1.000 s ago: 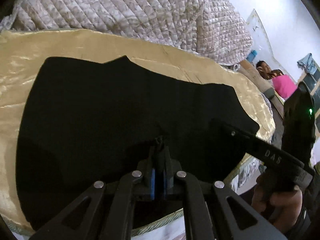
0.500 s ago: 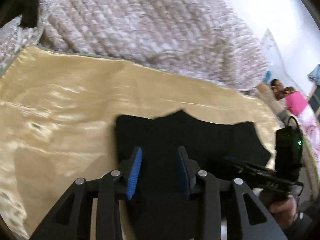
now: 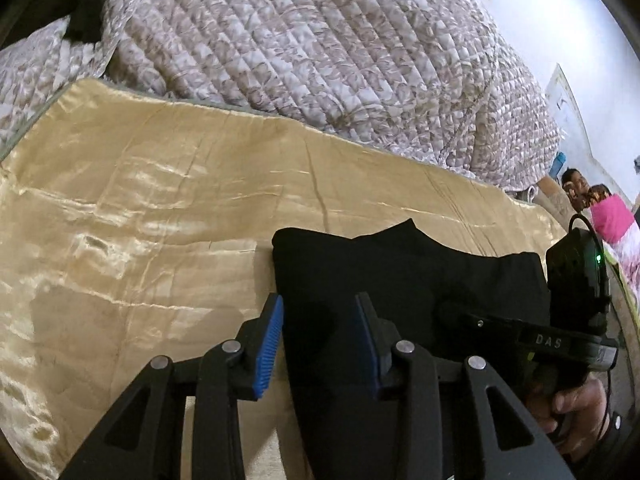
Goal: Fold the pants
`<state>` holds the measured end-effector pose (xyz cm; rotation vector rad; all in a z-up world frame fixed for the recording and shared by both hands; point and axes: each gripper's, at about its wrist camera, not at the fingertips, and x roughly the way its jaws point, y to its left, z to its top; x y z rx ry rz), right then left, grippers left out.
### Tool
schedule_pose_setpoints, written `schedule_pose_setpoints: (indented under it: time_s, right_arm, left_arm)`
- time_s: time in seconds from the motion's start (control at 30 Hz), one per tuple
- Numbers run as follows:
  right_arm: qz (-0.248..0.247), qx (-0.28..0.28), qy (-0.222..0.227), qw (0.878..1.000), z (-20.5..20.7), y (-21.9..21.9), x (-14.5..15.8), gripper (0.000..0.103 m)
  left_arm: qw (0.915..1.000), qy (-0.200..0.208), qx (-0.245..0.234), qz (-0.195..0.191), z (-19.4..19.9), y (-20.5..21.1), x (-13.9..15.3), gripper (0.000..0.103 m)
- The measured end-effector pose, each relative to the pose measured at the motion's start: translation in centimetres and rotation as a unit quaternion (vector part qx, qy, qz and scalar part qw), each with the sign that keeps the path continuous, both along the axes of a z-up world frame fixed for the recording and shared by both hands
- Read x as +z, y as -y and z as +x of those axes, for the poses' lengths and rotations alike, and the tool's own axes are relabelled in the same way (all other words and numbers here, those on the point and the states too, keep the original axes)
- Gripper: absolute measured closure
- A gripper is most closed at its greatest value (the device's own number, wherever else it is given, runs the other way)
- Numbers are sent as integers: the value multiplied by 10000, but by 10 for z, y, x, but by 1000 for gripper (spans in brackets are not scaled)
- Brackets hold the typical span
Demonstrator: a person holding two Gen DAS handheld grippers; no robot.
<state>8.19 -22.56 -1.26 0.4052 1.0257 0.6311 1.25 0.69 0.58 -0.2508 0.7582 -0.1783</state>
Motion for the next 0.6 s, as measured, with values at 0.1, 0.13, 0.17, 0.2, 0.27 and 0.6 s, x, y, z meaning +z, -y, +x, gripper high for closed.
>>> schedule_pose_setpoints:
  time_s: [0.1, 0.13, 0.17, 0.2, 0.27, 0.6]
  right_arm:
    - [182, -41, -8, 9998, -5, 5, 3, 99]
    - [203, -66, 46, 9998, -6, 7, 6, 99]
    - [232, -121, 117, 9996, -9, 11, 10, 99]
    - [243, -201, 178, 9993, -12, 16, 13, 99]
    - [155, -390, 244, 9988, -14, 24, 14, 99]
    - [-81, -776, 398, 9962, -18, 46, 24, 99]
  left_arm:
    - [10000, 28, 7, 46, -1, -1, 1, 64]
    - [10000, 39, 4, 47, -1, -1, 2, 64]
    - [10000, 50, 8, 54, -1, 0, 2, 64]
    - [10000, 58, -3, 57, -1, 0, 2, 64]
    - [10000, 43, -43, 45, 0, 3, 1, 64]
    - [9989, 149, -431, 62, -5, 19, 6, 64]
